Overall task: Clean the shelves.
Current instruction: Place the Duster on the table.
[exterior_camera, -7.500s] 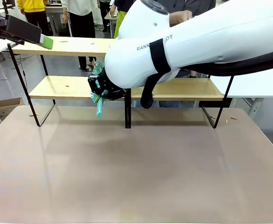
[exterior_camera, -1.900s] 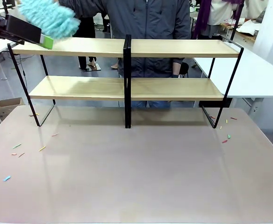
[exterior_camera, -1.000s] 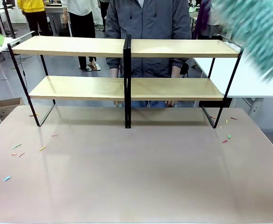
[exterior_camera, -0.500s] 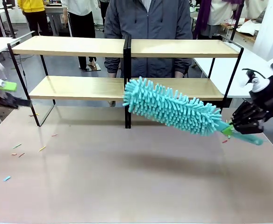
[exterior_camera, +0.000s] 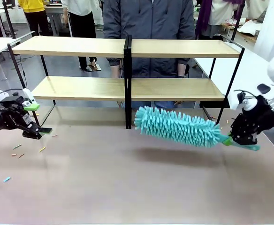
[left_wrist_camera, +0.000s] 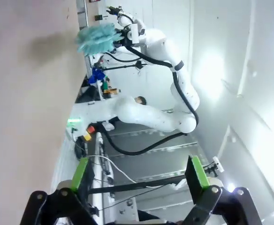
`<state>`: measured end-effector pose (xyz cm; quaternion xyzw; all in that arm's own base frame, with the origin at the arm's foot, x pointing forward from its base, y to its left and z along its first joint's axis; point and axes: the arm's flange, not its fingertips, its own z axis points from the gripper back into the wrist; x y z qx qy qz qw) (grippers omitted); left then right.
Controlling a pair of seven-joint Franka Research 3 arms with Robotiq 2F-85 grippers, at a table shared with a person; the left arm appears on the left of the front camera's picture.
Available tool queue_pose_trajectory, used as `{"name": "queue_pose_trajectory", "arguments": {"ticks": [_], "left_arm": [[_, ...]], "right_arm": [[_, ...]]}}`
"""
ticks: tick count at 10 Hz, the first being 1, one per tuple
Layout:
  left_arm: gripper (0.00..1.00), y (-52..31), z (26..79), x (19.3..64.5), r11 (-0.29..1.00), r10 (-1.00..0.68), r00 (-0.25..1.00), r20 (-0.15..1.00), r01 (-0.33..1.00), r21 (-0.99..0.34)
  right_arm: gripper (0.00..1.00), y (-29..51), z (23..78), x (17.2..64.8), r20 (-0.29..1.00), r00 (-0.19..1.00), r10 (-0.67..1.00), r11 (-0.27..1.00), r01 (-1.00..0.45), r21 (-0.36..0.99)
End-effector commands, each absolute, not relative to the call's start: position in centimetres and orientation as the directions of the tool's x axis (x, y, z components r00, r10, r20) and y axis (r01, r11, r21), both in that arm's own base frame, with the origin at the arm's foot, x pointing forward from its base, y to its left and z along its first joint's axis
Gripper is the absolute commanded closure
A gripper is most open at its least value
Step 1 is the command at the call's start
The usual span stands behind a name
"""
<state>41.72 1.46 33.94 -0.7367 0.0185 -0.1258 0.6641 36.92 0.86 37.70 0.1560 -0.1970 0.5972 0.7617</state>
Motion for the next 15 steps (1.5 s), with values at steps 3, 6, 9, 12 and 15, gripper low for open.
{"name": "queue_pose_trajectory", "arguments": {"ticks": [3,6,9,12,15], "left_arm": [[0.0,1.7,36.8,40.6,-0.1,-0.174,0.943,0.284,0.27,-0.958],[0.0,1.7,36.8,40.6,-0.1,-0.174,0.943,0.284,0.27,-0.958],[0.0,1.7,36.8,40.6,-0.1,-0.174,0.943,0.284,0.27,-0.958],[0.0,1.7,36.8,40.6,-0.1,-0.174,0.943,0.284,0.27,-0.958],[0.0,1.7,36.8,40.6,-0.1,-0.174,0.943,0.284,0.27,-0.958]], "right_arm": [[0.88,-0.5,36.5,37.0,0.415,0.173,0.893,0.186,-0.982,0.01],[0.28,-0.8,38.5,37.5,0.441,0.187,0.878,0.206,-0.978,0.004],[0.24,-6.6,44.2,38.4,0.64,0.386,0.664,0.45,-0.89,0.07],[0.0,-9.2,47.7,32.9,0.471,0.882,-0.029,0.339,-0.435,0.834],[0.0,-8.4,43.1,30.2,0.069,0.966,-0.249,0.048,-0.059,0.997]]}}
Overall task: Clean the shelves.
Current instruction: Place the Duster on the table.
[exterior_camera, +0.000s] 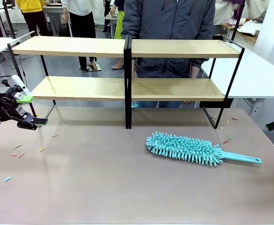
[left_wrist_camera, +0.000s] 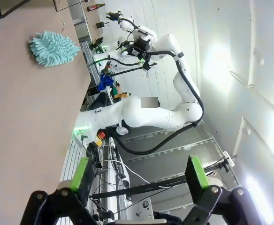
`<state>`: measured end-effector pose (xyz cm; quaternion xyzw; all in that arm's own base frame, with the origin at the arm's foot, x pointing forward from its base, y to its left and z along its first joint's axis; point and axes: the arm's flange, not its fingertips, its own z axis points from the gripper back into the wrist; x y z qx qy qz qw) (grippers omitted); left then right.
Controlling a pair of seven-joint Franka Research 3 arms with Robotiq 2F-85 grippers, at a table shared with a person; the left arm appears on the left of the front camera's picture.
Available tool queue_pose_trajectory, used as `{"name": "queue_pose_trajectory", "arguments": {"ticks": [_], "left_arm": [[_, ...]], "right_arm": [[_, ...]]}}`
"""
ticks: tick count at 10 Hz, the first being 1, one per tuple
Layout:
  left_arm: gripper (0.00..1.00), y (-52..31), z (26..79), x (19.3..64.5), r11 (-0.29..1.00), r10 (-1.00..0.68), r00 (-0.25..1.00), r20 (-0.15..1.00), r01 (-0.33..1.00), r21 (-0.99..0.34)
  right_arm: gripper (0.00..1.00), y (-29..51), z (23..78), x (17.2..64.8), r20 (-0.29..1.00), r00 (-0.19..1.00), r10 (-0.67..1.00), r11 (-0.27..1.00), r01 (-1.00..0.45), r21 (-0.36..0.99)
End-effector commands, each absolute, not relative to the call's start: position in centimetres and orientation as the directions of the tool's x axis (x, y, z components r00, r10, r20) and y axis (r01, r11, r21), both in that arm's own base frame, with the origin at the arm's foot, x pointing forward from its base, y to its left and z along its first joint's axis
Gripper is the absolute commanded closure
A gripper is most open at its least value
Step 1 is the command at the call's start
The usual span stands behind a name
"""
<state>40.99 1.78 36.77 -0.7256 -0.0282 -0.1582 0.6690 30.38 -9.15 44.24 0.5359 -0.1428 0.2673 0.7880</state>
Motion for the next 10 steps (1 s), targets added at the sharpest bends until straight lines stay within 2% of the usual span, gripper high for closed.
{"name": "queue_pose_trajectory", "arguments": {"ticks": [1,2,3,4,5,10], "left_arm": [[0.0,1.7,36.8,40.6,-0.1,-0.174,0.943,0.284,0.27,-0.958],[0.0,1.7,36.8,40.6,-0.1,-0.174,0.943,0.284,0.27,-0.958],[0.0,1.7,36.8,40.6,-0.1,-0.174,0.943,0.284,0.27,-0.958],[0.0,1.7,36.8,40.6,-0.1,-0.174,0.943,0.284,0.27,-0.958],[0.0,1.7,36.8,40.6,-0.1,-0.174,0.943,0.284,0.27,-0.958],[0.0,1.7,36.8,40.6,-0.1,-0.174,0.943,0.284,0.27,-0.958]], "right_arm": [[0.0,-7.6,41.3,28.7,-0.031,0.975,-0.218,-0.028,0.026,0.999],[0.0,-6.9,40.0,27.1,-0.162,0.974,-0.157,-0.119,0.144,0.982],[0.0,-6.4,39.3,25.6,-0.211,0.959,-0.189,-0.092,0.197,0.976],[0.0,-6.2,39.5,24.8,0.156,0.911,-0.381,0.462,0.042,0.886],[0.0,-8.6,39.3,28.6,0.161,0.983,0.092,0.125,-0.172,0.977],[0.0,-8.6,39.3,28.6,0.161,0.983,0.092,0.125,-0.172,0.977]]}}
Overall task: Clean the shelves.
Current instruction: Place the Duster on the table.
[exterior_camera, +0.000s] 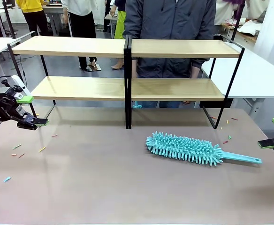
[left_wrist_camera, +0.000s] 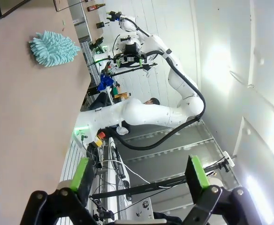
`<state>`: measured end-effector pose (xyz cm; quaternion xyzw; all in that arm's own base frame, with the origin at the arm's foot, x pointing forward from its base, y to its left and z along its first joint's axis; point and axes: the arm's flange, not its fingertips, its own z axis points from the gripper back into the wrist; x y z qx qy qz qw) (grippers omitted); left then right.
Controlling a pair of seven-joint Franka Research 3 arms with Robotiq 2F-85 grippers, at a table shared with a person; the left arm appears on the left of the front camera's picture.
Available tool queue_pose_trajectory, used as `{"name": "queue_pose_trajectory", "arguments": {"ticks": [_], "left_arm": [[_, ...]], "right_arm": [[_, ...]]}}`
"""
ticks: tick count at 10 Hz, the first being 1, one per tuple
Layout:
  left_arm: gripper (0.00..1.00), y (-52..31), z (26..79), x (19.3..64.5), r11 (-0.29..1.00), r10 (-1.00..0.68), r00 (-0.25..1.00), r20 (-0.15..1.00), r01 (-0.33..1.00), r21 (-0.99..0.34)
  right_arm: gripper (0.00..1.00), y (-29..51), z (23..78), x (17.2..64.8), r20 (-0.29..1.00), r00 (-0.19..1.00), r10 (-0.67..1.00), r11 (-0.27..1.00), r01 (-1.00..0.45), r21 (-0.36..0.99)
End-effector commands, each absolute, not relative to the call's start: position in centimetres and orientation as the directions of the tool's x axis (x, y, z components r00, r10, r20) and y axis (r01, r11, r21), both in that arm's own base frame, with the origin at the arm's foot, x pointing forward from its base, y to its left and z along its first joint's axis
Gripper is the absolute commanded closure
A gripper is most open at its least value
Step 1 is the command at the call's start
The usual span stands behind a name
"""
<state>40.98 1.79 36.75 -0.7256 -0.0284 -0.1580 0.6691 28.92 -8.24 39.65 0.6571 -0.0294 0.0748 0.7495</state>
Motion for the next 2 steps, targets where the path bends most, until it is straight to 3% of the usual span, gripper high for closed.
{"name": "queue_pose_trajectory", "arguments": {"ticks": [1,2], "left_arm": [[0.0,1.72,36.8,40.61,-0.1,-0.174,0.943,0.284,0.27,-0.958],[0.0,1.72,36.8,40.61,-0.1,-0.174,0.943,0.284,0.27,-0.958]], "right_arm": [[0.0,-8.61,39.29,28.61,0.161,0.983,0.092,0.125,-0.172,0.977],[0.0,-8.61,39.29,28.61,0.161,0.983,0.092,0.125,-0.172,0.977]]}}
